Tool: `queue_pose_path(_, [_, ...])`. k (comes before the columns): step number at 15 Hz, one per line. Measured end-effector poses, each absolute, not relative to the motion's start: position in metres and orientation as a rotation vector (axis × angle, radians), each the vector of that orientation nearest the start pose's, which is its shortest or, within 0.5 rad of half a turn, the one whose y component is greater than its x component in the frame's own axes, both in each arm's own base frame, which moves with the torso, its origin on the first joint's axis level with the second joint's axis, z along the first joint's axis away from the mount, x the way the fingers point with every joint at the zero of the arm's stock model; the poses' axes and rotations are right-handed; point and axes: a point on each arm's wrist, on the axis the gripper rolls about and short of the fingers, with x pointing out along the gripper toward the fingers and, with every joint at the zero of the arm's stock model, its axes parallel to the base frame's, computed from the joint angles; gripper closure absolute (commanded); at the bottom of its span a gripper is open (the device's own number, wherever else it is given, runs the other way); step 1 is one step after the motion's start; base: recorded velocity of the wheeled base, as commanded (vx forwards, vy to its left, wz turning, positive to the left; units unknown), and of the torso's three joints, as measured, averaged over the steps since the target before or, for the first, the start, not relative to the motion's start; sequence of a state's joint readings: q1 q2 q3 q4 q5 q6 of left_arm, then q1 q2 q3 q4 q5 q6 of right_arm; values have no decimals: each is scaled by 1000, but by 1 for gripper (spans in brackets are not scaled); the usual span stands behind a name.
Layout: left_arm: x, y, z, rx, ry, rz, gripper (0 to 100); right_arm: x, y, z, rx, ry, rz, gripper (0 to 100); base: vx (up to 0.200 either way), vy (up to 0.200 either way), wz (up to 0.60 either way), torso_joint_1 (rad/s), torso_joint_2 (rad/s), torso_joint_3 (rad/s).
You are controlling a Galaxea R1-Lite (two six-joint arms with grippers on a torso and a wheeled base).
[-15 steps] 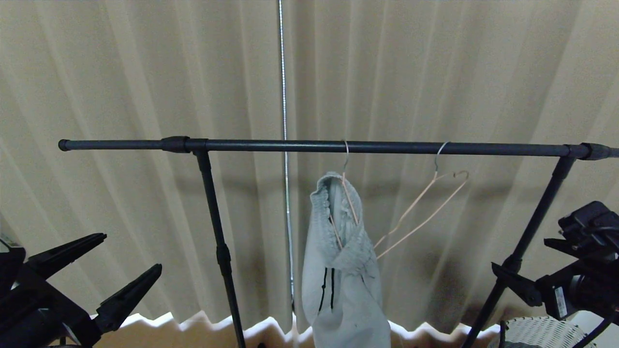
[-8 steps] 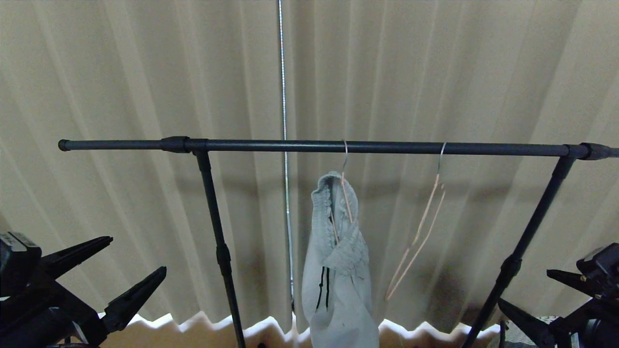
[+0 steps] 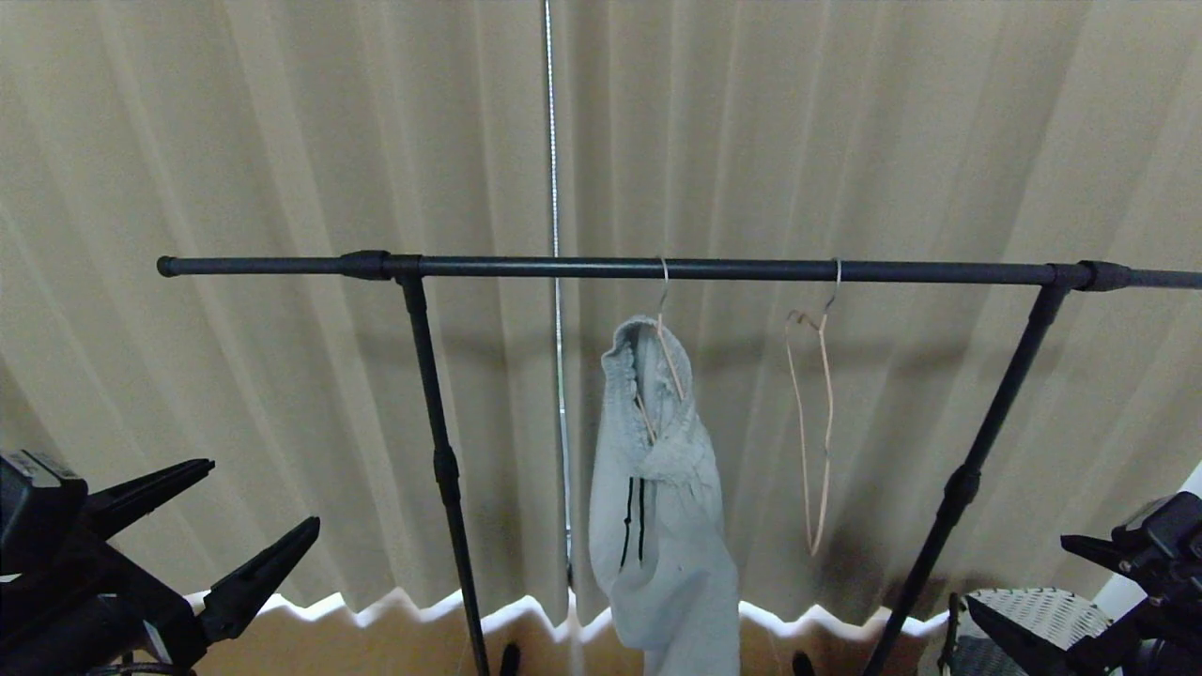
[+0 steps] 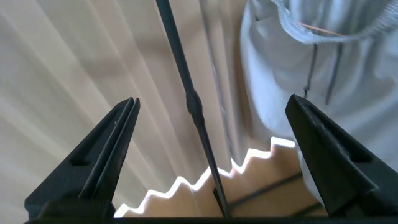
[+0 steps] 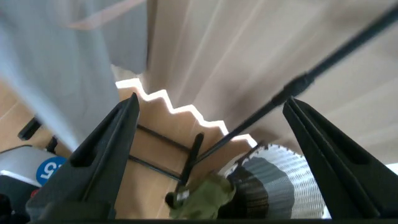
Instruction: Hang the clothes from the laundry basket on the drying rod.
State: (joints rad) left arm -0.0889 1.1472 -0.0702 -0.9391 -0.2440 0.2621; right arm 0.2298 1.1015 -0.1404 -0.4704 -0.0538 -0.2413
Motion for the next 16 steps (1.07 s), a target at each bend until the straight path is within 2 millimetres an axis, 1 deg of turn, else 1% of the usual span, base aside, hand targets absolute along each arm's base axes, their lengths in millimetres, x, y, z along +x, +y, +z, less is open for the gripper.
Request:
queue_pose_path(3, [127,-17,140,254,105,-349,0,116,26,116,-307,488,233,0,-200,0,0,4,4,4])
queue_pose_path(8, [125,-16,135,279,116,-354,0,111,24,109,-311,518,228,0,0,0,0,0,0,0])
queue_pose_path(16, [125,-16,135,281,118,-351,0,111,24,110,-313,511,225,0,0,0,0,0,0,0])
